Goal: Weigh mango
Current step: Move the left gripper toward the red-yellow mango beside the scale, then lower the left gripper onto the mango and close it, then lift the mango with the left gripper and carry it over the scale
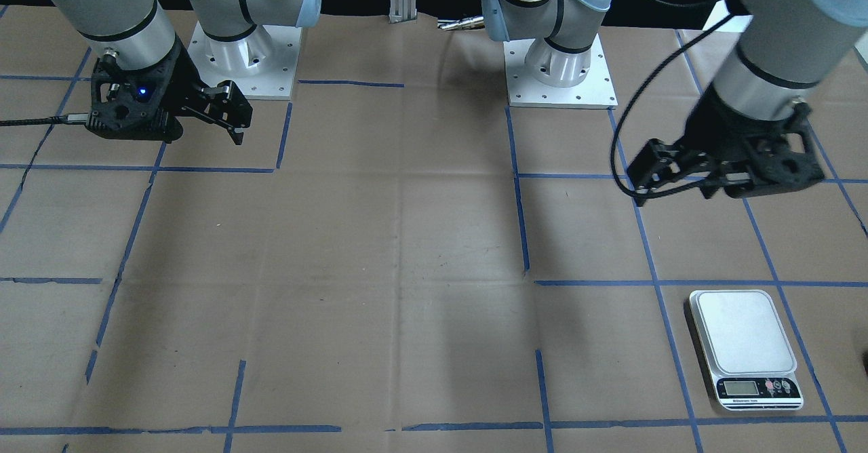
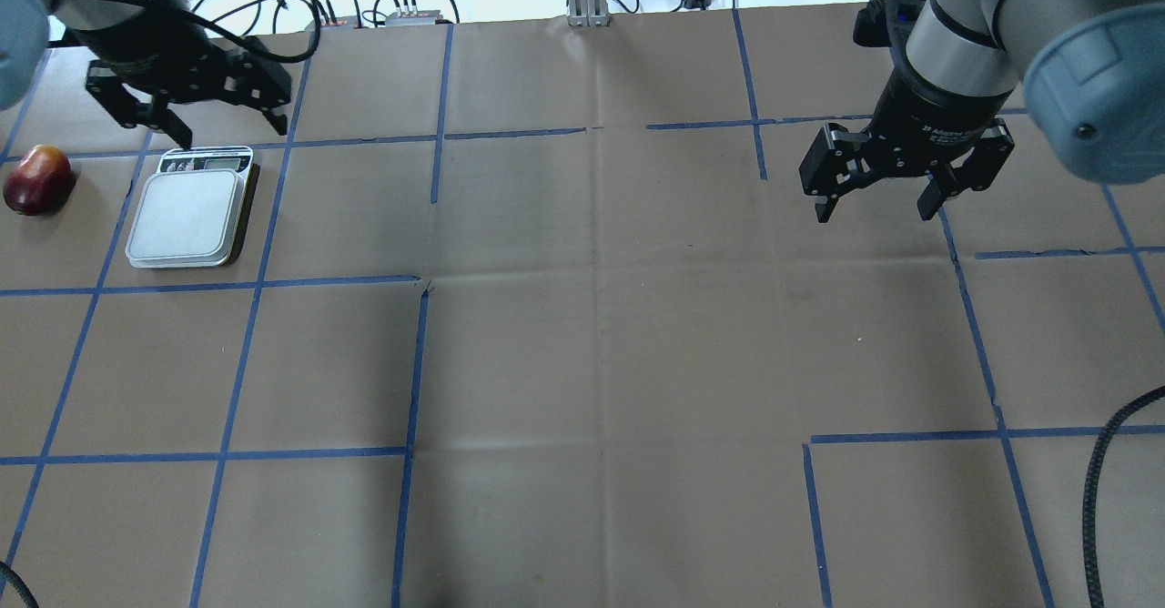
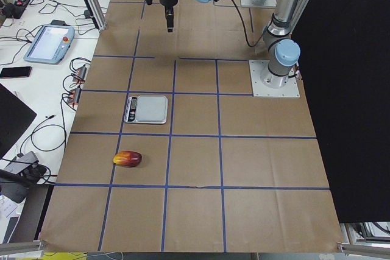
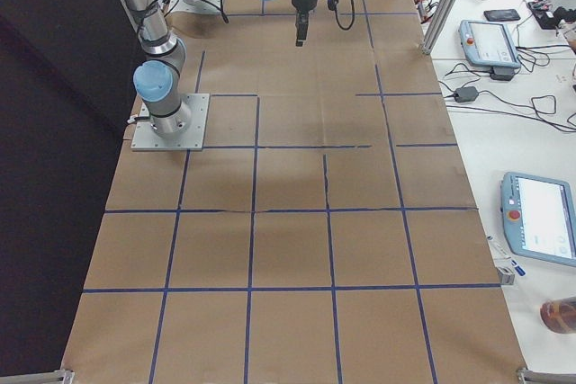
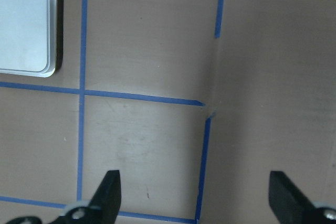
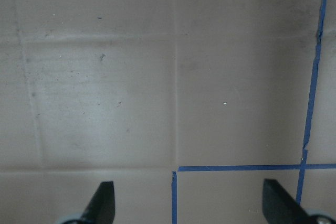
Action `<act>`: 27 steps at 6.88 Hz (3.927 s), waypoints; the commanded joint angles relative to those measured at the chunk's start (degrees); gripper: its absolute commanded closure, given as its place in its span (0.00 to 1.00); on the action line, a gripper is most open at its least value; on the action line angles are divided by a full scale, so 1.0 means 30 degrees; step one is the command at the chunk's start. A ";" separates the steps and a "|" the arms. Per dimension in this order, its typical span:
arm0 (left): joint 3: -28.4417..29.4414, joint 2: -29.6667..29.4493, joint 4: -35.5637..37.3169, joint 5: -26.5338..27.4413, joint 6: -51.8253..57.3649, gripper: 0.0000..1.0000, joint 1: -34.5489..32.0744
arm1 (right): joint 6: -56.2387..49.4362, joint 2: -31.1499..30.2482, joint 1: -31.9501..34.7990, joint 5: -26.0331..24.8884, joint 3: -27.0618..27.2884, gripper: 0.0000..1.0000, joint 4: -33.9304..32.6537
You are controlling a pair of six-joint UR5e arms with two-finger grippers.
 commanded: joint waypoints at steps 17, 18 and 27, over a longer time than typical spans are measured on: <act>1.8603 -2.0138 -0.0554 -0.0703 1.4092 0.05 0.9410 | 0.0000 0.0000 0.0000 0.0000 -0.0001 0.00 -0.0001; 1.8632 -2.0110 -0.0524 -0.0645 1.4092 0.27 0.9410 | 0.0000 0.0000 0.0000 0.0000 -0.0001 0.00 -0.0001; 1.1977 -1.2888 -0.2293 -0.0704 0.8014 0.68 0.6020 | 0.0000 0.0000 0.0000 0.0000 -0.0001 0.00 -0.0001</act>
